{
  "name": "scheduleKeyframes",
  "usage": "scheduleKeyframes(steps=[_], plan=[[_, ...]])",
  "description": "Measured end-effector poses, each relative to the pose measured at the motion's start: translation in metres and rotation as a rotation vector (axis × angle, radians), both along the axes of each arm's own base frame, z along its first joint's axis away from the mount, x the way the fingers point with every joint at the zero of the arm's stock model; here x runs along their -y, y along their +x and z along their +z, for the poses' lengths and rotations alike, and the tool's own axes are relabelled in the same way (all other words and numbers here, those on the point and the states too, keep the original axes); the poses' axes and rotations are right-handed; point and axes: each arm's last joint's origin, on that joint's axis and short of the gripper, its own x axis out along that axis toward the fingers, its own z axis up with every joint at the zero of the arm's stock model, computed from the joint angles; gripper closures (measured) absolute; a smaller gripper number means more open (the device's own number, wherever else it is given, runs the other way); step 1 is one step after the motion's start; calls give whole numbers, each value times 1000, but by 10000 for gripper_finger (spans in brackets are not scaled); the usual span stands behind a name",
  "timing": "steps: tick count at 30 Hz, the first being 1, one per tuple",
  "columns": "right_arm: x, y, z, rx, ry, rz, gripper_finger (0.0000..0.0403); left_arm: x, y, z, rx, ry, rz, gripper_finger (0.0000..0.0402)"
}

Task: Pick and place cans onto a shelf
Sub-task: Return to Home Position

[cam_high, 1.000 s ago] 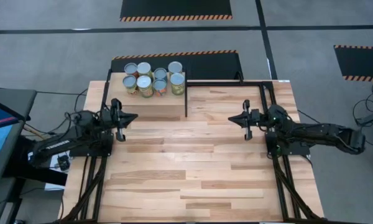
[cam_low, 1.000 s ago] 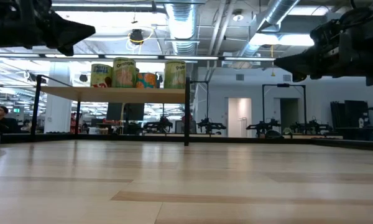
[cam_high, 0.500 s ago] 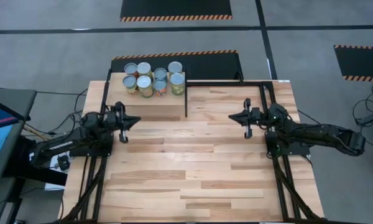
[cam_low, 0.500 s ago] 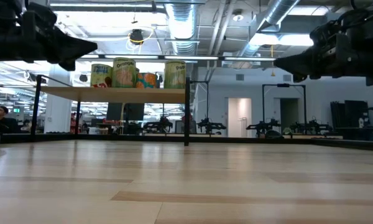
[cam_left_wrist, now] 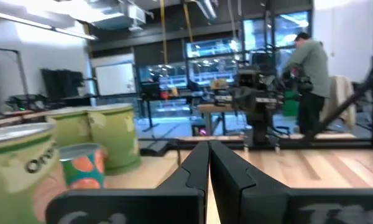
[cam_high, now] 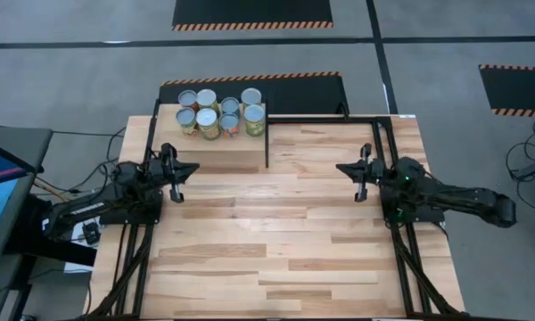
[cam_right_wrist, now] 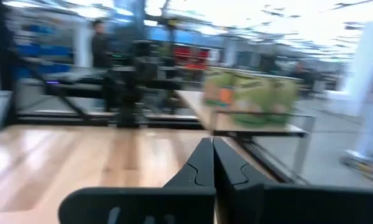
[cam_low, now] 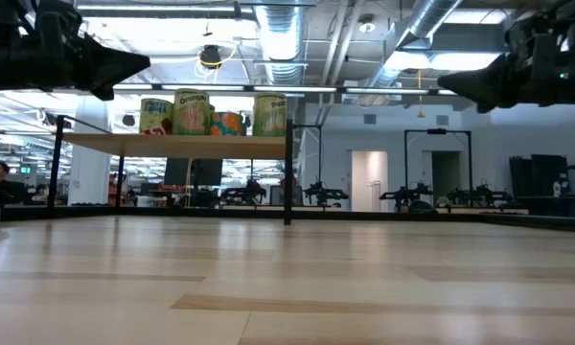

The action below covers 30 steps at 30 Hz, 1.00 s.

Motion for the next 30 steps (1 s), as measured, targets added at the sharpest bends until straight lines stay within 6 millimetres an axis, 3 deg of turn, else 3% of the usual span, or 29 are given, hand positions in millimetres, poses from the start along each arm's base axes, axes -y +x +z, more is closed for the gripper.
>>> scheduleKeyframes(steps=[10, 20, 30], plan=[[-17, -15, -9, -45, 59, -238, 397, -3, 1, -9, -73, -84, 91, 398], [-21, -14, -11, -68, 61, -218, 374, -4, 1, -18, -164, -93, 127, 398], [-21, -12, -13, -95, 55, -221, 376, -5, 2, -19, -166, -135, 131, 398]])
